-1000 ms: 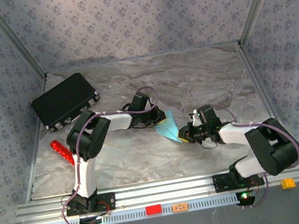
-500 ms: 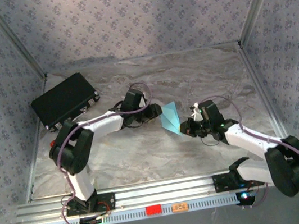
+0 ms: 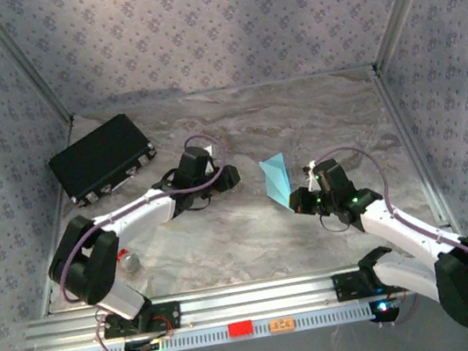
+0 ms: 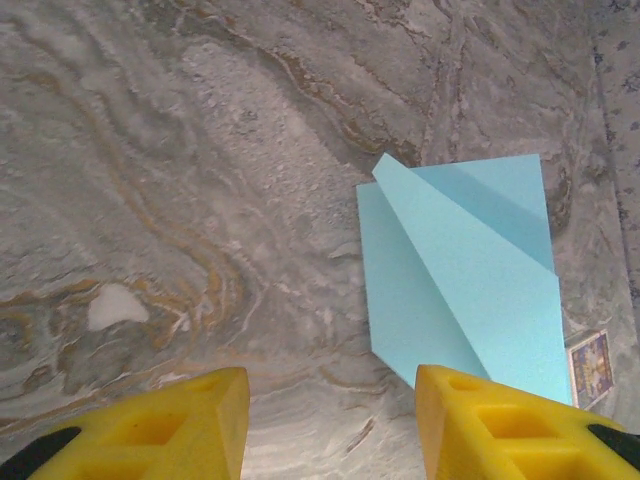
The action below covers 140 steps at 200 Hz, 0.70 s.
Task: Fold a paper plane with a square sheet of paper (pick it up from the middle)
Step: Turn over the paper at the center of the table.
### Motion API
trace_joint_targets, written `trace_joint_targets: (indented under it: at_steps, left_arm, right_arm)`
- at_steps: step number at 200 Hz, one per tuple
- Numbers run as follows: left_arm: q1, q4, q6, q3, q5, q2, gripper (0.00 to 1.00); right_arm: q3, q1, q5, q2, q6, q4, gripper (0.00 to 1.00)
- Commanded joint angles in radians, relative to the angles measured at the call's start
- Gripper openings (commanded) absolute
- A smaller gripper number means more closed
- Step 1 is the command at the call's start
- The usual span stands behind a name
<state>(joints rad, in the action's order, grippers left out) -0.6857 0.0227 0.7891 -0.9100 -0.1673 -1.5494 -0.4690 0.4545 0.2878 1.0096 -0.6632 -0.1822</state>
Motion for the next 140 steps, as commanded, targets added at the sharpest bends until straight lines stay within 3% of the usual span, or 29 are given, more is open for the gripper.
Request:
trace_joint_targets:
  at_steps: [1,39,77,108,140]
  left_arm:
    - [-0.008,0.017,-0.009,0.04,0.062,0.08,0.47]
    - [-0.008,0.022,0.007,0.117,0.133,0.174,0.49]
    - [-0.009,0.045,0.059,0.181,0.158,0.227,0.5]
    - [-0.009,0.056,0.076,0.199,0.167,0.232,0.5]
    - [-0.009,0.035,0.063,0.189,0.187,0.245,0.5]
  right_arm:
    - [-0.049,0.007,-0.1,-0.002,0.027,-0.101,0.05]
    - [-0.084,0.016,-0.142,-0.009,0.115,-0.17,0.05]
    - [-0.153,0.08,-0.301,0.012,0.163,-0.263,0.05]
    - [-0.233,0.201,-0.552,0.059,0.192,-0.374,0.06]
    - [-0.32,0.351,-0.903,0.142,0.144,-0.526,0.07]
